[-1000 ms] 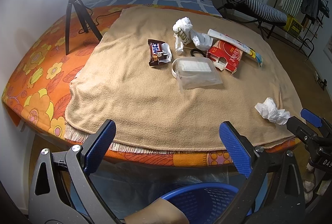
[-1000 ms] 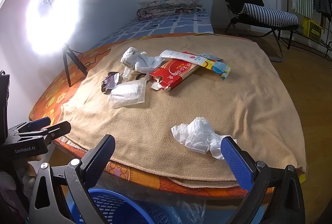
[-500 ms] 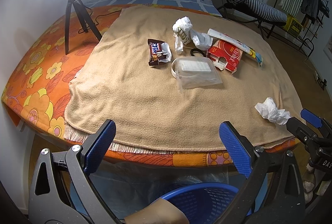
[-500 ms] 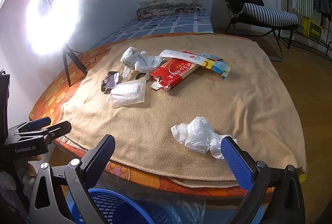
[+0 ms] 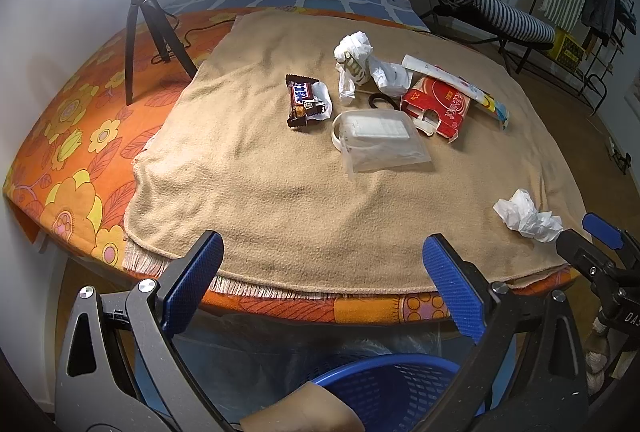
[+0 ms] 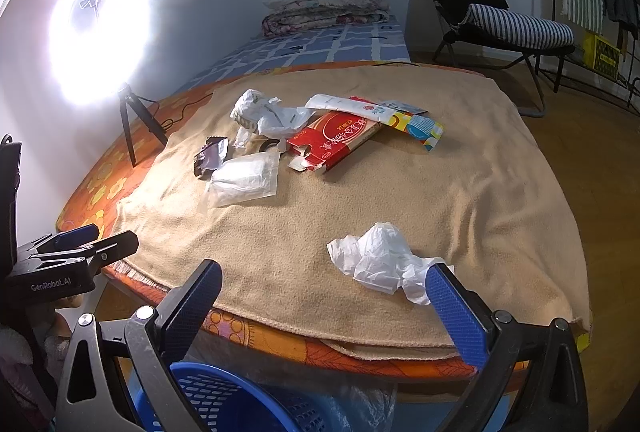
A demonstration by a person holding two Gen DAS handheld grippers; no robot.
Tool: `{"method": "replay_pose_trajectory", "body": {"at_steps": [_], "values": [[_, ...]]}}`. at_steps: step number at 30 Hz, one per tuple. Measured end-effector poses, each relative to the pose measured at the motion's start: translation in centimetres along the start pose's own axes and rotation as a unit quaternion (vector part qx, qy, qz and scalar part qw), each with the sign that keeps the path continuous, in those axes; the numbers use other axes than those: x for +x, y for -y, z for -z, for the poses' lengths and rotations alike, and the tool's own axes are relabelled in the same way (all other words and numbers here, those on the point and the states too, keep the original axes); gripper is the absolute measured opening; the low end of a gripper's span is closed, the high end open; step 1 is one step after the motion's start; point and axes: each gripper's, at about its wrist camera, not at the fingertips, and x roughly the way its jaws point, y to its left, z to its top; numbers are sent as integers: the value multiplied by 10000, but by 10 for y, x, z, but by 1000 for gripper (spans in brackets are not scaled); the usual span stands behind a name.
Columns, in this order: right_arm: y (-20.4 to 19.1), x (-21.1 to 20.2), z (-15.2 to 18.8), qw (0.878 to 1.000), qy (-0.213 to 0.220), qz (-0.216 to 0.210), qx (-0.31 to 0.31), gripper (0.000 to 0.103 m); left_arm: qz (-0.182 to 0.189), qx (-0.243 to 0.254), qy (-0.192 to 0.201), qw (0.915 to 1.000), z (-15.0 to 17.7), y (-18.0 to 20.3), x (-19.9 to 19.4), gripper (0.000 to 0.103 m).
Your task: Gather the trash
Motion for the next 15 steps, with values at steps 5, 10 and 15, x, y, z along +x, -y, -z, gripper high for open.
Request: {"method": "replay_pose_trajectory", "body": {"at_steps": [5, 10, 15], "values": [[0, 1, -1, 10000, 3, -2, -8, 103, -8, -46, 11, 10000, 0, -2, 1, 101], [5, 1, 2, 9999, 78, 44, -91, 103, -70, -163, 52, 9998, -4, -13, 13, 101], [22, 10, 0, 9999, 12, -25, -113, 103, -197, -107, 86, 9997, -21, -20, 22, 101]]}}
